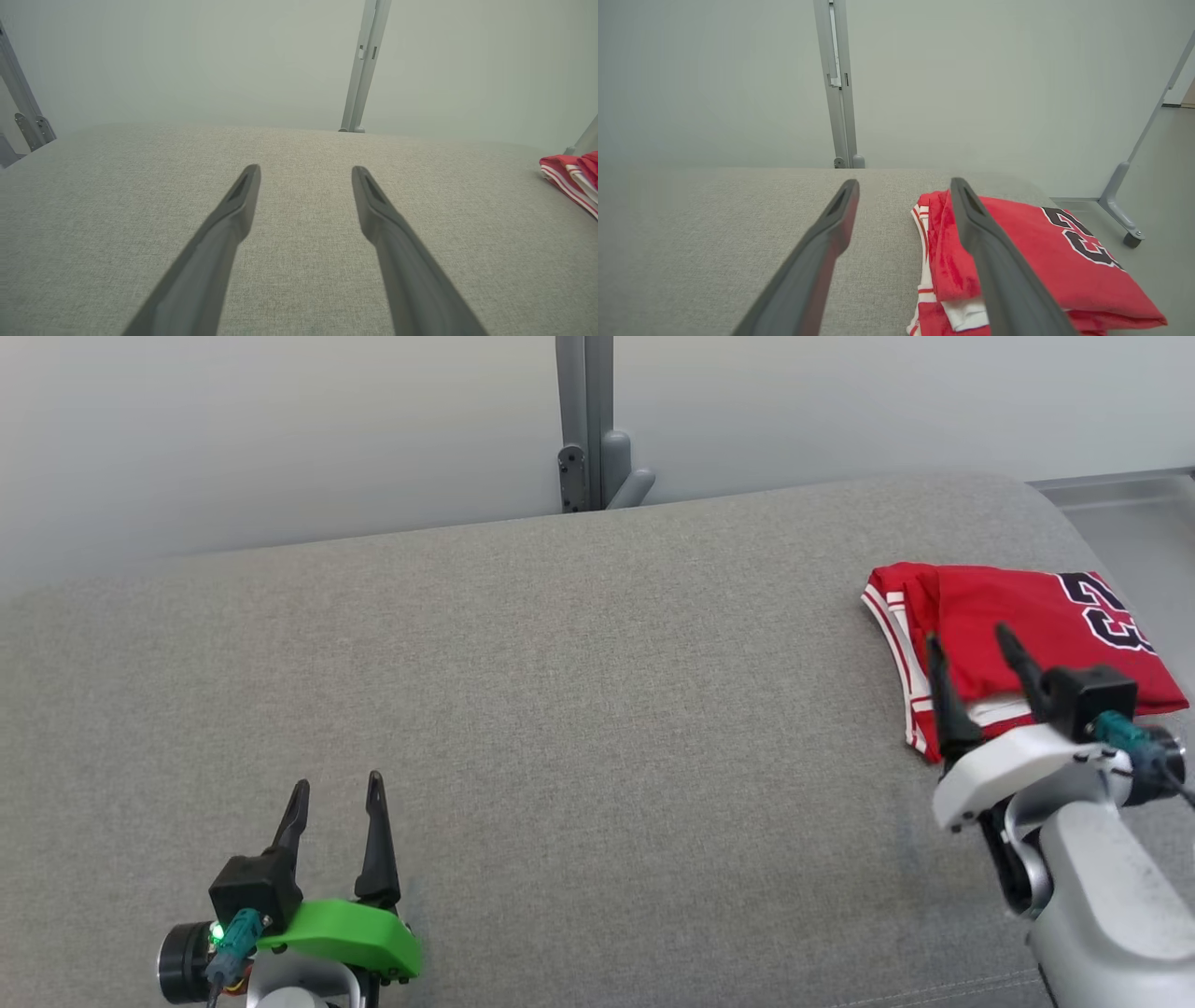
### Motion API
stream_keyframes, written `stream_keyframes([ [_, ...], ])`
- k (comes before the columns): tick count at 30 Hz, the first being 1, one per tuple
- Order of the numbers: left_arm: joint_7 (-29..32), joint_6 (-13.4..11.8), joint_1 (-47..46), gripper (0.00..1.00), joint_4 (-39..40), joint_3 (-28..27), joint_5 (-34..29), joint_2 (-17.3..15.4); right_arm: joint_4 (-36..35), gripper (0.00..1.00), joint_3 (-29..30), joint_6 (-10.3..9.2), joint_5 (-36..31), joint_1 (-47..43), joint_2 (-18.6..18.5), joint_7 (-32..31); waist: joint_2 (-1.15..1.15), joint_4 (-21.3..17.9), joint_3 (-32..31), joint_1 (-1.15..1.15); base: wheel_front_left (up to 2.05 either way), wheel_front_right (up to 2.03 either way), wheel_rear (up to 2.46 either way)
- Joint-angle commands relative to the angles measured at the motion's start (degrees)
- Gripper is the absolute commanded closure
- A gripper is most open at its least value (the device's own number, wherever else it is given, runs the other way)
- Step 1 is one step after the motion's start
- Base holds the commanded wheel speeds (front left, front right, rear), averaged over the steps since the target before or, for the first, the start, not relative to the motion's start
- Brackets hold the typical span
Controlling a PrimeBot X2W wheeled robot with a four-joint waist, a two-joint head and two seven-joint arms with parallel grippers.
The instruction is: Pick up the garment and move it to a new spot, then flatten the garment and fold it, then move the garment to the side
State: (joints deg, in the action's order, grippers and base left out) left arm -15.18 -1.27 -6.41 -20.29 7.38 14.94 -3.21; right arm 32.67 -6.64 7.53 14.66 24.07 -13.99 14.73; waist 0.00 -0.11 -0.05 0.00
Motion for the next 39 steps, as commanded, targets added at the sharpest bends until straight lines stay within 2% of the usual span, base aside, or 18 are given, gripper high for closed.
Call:
stream_keyframes([
  [1,0.07,-0.80,1.37,0.00,0.66,-0.64,0.44,-0.07,-4.13,0.00,1.30,-0.10,-0.04,-4.06,1.69,0.38,0.00,0.80,-0.91,0.00,0.00,0.00,0.00],
  [10,0.07,-1.34,4.26,0.00,1.81,-0.39,0.01,0.10,-16.12,0.00,4.24,-0.08,-4.72,-15.68,8.62,0.40,0.00,2.06,-1.56,0.00,0.00,0.00,0.00],
  [15,0.07,-2.01,5.40,0.00,1.97,-0.43,-0.98,-0.01,-18.80,0.00,4.39,-0.08,-5.08,-19.19,10.21,0.11,0.00,2.26,-1.75,0.00,0.00,0.00,0.00],
  [26,0.07,-2.74,6.96,0.00,3.15,-1.38,-2.13,0.08,-21.70,0.00,3.89,-0.08,-5.16,-23.90,11.07,-0.74,0.00,3.03,-1.99,0.00,0.00,0.00,0.00],
  [39,0.08,-2.36,6.69,0.00,2.74,-1.96,-2.75,0.14,-21.90,0.00,2.15,-0.08,-4.28,-24.15,11.06,-0.99,0.00,3.09,-1.80,0.00,0.00,0.00,0.00],
])
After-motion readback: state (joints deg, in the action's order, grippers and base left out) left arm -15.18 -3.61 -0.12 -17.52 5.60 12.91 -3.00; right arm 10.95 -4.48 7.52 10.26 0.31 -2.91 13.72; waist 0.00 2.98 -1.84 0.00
